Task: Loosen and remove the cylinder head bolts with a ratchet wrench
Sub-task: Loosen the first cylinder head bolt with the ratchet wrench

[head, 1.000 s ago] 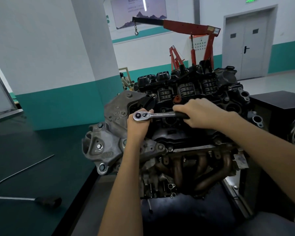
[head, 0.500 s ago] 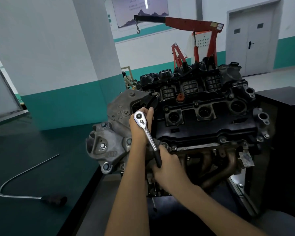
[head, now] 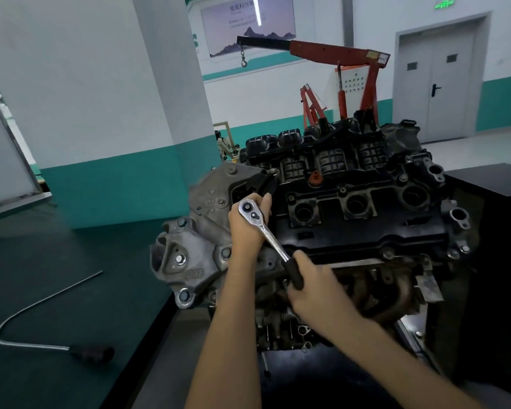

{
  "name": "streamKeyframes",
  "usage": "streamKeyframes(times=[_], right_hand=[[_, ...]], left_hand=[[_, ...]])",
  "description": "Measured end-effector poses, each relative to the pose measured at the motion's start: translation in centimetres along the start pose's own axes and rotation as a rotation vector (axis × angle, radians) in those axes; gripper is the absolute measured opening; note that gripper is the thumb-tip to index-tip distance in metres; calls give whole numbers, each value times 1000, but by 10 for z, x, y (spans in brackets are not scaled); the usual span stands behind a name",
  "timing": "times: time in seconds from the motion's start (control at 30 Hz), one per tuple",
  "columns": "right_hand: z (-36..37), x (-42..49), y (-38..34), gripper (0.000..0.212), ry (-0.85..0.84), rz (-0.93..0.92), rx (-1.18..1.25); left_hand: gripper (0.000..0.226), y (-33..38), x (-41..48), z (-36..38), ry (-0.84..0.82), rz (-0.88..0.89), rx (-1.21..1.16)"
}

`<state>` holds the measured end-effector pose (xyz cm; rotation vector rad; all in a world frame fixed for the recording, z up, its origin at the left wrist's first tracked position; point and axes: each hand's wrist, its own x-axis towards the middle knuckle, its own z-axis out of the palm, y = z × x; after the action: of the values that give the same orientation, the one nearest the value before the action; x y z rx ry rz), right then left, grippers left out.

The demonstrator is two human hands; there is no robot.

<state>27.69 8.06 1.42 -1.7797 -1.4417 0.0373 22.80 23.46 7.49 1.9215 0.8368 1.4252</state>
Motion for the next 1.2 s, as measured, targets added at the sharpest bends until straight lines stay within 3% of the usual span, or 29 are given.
streamKeyframes(times=[0.17,0.27,0.33,0.47,0.57,0.67,0.77,0.93,1.1,1.2], right_hand=[[52,-6,-28,27,56,119,261],[27,0,-11,26,-25,61,175],[-9,14,8,26,-106,-20,33],[-89,72,22,31,-86,-277,-633],[-100,93,15,30,-30,-389,-795],[-70,57,17,26,24,-252,-648],[-11,8,6,26,-34,-17,-129],[55,-8,-30,31,55,99,242],[0,10,9,28,-90,-47,0],[-66,54,28,31,-137,-214,-398]], left_hand=[[44,-3,-2,-1,37,50,20],[42,-4,-1,-3,6,31,5],[41,-4,0,-4,-52,18,-34],[38,-3,-1,-6,-96,-12,-72],[40,-2,-3,-6,-65,-32,-108],[41,0,-3,-4,-27,-52,-99],[41,1,-2,-2,-3,-32,-60],[43,0,-5,-4,13,28,-12],[41,-4,-3,-4,-41,24,-55],[41,-4,-2,-5,-86,19,-75]])
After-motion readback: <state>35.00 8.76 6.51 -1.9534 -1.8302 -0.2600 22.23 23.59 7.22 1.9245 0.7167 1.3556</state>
